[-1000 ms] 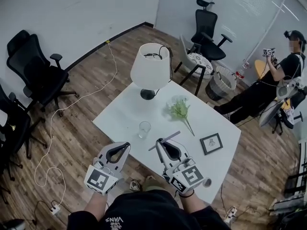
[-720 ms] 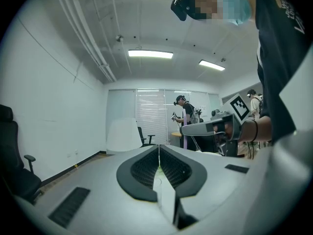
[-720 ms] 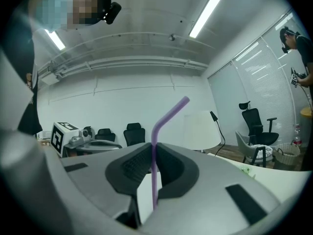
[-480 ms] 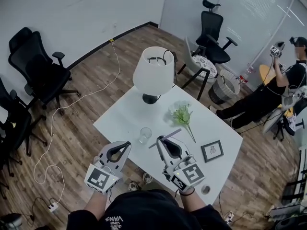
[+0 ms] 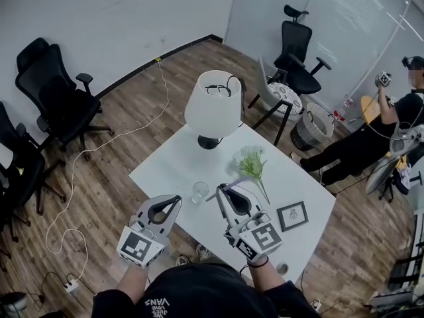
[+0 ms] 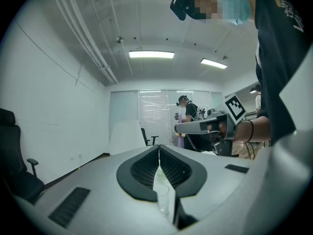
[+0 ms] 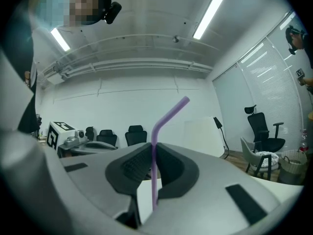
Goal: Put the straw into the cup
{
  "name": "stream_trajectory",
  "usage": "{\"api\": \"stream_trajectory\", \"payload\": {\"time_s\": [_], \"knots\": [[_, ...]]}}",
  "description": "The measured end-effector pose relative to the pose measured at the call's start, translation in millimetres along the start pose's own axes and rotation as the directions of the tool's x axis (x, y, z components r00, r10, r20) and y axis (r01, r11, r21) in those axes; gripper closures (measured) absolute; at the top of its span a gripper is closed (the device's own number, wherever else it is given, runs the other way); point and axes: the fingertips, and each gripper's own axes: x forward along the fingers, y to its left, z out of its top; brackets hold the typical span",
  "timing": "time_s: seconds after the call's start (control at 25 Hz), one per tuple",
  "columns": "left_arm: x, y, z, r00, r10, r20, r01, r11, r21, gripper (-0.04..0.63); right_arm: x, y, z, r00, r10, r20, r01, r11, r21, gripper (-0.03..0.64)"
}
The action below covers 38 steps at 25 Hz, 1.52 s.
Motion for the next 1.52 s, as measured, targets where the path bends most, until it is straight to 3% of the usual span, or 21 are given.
{"api": "stream_trajectory", "payload": {"time_s": [0.2,0.36,0.84,1.52], "knots": [[3,0,-2,1.000,0.013,-0.006,-0.013,1.000,0.001,0.579,8,-6,2,1.000,0.019,0.008,-0.019,1.000,-0.008,0.578],[5,3,-13,1.000,0.026,-0.002,-0.026,0.999,-0.042,0.578,16,-9,-4,0.999,0.035,-0.005,-0.035,0.999,-0.018,0.578],[5,7,-20,0.999,0.047,-0.023,-0.047,0.998,-0.043,0.578,25,-15,-15,0.999,0.041,-0.015,-0.041,0.999,-0.018,0.578],[-4,8,-23,0.997,0.069,-0.028,-0.070,0.996,-0.053,0.578,42,-20,-64,0.996,0.031,-0.089,-0.031,1.000,0.000,0.578]]}}
